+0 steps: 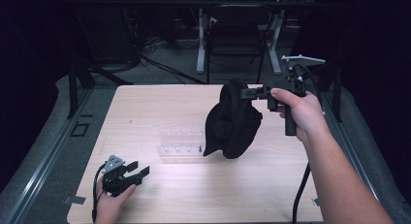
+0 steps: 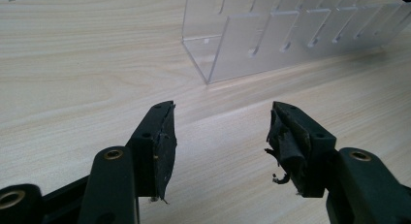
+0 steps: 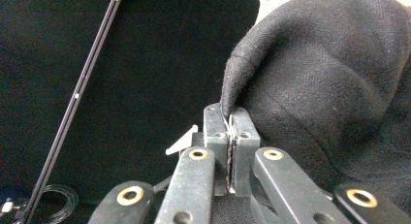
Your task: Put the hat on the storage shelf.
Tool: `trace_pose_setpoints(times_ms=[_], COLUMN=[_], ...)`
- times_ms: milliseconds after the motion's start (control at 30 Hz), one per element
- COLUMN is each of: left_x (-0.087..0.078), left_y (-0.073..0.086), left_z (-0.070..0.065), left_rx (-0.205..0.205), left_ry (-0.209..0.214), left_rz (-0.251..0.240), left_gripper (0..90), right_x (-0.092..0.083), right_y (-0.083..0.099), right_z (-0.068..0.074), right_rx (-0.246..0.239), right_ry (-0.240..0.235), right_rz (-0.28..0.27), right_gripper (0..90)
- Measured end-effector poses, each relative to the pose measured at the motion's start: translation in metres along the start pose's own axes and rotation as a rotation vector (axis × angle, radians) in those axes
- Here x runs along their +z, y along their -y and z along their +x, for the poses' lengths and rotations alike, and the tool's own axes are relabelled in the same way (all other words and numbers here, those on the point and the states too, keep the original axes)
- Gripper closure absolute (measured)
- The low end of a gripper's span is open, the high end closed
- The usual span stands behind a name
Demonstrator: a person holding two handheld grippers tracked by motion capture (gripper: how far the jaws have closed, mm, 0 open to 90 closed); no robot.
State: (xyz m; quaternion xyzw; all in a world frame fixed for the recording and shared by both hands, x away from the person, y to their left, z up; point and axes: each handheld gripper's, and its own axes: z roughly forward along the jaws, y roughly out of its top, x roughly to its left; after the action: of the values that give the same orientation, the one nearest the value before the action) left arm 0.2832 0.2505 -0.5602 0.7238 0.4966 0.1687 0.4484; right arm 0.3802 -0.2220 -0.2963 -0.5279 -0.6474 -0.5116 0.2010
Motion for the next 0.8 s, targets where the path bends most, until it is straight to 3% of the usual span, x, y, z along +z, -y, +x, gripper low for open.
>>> trace_pose_setpoints(times_ms=[233,500,700,800], left_x=[-0.001,0.0,0.0,0.001], left_y=[-0.001,-0.001,-0.001,-0.001], left_z=[0.001,0.001,0.001,0.002], left_rx=[0.001,-0.003,-0.003,-0.002], left_ry=[0.005,0.006,0.008,0.009], left_rz=[0.005,0.001,0.002,0.004], left_gripper=[43.2,43.2,43.2,43.2], right_x=[0.017,0.027,0.032,0.035], right_y=[-0.008,-0.013,-0.016,-0.015], right_z=[-0.007,-0.013,-0.019,-0.02], right_rx=[0.01,0.018,0.04,0.032], right_ry=[0.02,0.029,0.007,0.022], right_rz=[-0.003,-0.002,-0.009,0.0], right_gripper=[88.7,88.7,88.7,88.7])
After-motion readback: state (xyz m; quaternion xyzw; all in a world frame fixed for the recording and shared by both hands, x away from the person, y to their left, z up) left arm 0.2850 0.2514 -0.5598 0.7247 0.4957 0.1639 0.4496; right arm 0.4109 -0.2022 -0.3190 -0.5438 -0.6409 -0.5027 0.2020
